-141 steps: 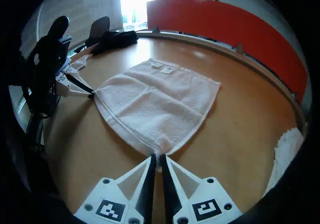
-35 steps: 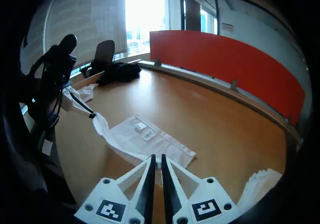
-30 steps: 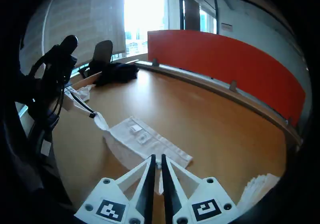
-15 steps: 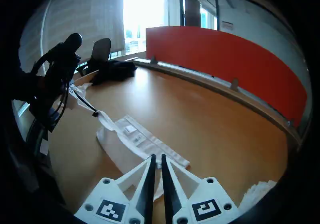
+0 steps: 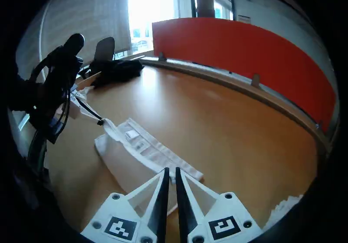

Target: Fold towel

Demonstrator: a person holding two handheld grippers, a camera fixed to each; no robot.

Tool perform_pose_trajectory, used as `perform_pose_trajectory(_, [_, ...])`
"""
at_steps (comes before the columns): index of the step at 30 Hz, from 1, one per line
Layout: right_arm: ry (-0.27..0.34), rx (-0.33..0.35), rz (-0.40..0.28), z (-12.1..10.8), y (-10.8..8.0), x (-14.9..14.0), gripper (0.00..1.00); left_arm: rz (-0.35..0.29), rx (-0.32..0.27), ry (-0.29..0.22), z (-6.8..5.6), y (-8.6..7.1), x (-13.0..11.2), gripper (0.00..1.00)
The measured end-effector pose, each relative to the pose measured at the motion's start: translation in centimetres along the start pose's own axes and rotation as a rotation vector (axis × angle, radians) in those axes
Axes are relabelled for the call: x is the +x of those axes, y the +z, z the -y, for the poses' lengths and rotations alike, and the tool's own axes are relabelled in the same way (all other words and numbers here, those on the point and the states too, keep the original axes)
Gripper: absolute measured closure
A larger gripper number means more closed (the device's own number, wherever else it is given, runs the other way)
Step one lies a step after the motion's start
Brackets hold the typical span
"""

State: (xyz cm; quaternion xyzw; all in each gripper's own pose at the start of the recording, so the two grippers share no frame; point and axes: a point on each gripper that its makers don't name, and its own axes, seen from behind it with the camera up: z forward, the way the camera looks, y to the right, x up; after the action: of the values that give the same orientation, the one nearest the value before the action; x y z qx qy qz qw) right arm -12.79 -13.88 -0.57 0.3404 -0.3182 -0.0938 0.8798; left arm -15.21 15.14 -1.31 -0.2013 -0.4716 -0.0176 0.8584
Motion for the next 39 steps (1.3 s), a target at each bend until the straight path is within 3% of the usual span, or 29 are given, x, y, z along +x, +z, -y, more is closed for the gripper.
perform_pose_trajectory(10, [0.017,-0.007,0.020,-0.8,1.7,-0.6,0.90,0.015,0.020,-0.024,0.7,1.7,0.3,0.86])
perform_pose_trajectory(18, [0.033,-0.036,0.037,-2.0,3.3,-1.5,0.90,0.006,0.040,-0.051,1.6,3.3,1.0,0.70])
perform_pose_trajectory(23, [0.037,-0.066,0.048,-2.8,3.9,-2.0,0.87,0.006,0.059,-0.056,2.0,3.8,1.1,0.55])
perform_pose_trajectory(26, [0.037,-0.084,0.047,-3.2,3.9,-2.0,0.80,0.000,0.066,-0.053,2.2,3.7,1.2,0.50])
perform_pose_trajectory(28, [0.037,-0.096,0.046,-3.5,3.9,-2.0,0.67,-0.005,0.069,-0.050,2.3,3.5,1.3,0.33])
perform_pose_trajectory(30, [0.037,-0.107,0.045,-3.8,3.8,-1.9,0.55,-0.011,0.072,-0.048,2.4,3.3,1.5,0.32])
perform_pose_trajectory(34, [0.038,-0.114,0.043,-4.0,3.5,-1.8,0.33,-0.025,0.073,-0.052,2.4,2.9,1.8,0.21])
perform_pose_trajectory(36, [0.042,-0.109,0.041,-3.9,3.4,-1.7,0.27,-0.031,0.072,-0.056,2.3,2.7,1.9,0.11])
perform_pose_trajectory(39, [0.051,-0.106,0.035,-3.8,3.2,-1.6,0.22,-0.037,0.071,-0.060,2.3,2.5,2.0,0.08])
